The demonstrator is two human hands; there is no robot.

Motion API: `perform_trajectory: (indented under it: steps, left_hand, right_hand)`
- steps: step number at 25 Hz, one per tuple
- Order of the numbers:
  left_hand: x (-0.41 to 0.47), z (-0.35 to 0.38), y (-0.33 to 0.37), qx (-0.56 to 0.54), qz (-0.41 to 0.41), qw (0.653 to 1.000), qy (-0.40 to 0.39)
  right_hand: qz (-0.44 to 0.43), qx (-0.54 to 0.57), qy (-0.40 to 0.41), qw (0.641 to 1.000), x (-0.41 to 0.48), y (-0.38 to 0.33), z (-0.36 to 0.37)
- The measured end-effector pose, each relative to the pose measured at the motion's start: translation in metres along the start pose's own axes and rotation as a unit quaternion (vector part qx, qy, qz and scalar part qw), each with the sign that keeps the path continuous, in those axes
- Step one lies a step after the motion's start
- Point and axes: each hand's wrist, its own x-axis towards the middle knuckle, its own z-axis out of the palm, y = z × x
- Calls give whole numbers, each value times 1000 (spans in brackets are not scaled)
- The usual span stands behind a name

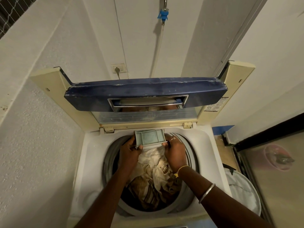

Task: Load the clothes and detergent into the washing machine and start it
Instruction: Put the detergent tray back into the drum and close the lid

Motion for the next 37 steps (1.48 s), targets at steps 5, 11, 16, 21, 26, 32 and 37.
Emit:
perform_trajectory:
  steps: [5,11,16,21,26,32,37]
  left_hand:
    - [4,0,2,51,20,998,13]
    - [13,-1,12,91,27,993,71]
    - [17,7,23,76,24,982,173]
    - [7,9,38,85,49,969,226]
    - [25,11,24,95,-29,976,193]
    - [29,30,21,-54,-81,980,175]
    - [26,29,21,-53,-89,988,111]
  right_hand:
    - [-3,-31,-11,999,3,1,1]
    - [34,-15,10,999,9,-7,3]
    - [45,20,0,999,27,-6,5]
    - [109,87,17,990,30,5,12]
    - [164,131,52,976,35,4,16]
    - [219,132,84,963,32,5,22]
    - [229,134,61,962,28,1,22]
